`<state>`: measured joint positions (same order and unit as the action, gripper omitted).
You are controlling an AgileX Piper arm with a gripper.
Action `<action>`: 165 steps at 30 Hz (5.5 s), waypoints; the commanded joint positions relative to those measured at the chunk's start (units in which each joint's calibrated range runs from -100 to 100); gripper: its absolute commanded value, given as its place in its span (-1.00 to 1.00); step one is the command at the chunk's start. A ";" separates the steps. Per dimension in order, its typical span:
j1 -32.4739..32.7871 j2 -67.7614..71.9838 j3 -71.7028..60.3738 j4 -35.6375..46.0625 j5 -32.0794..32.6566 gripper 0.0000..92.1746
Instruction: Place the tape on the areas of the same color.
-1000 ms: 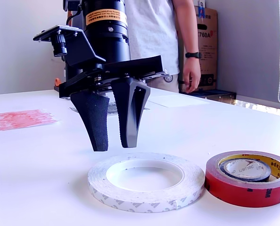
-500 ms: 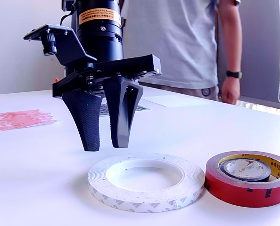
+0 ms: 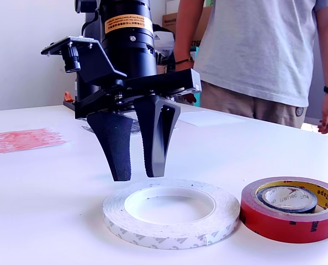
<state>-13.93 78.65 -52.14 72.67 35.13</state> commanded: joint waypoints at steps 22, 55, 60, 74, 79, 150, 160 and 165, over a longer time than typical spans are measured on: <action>-0.10 1.05 -0.43 0.52 -0.16 0.05; -0.02 1.15 3.48 0.43 -0.33 -0.81; -0.02 1.24 3.48 0.43 -0.74 -0.98; 0.06 1.05 2.75 1.28 -0.90 -1.00; 0.06 0.87 2.84 1.37 -1.07 -1.00; 5.11 -5.78 -5.70 6.03 -14.16 -0.16; 4.56 -1.66 -4.88 5.95 -12.28 0.18; 5.82 -1.57 -4.70 5.95 -10.40 0.17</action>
<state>-8.82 77.33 -56.70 77.79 24.13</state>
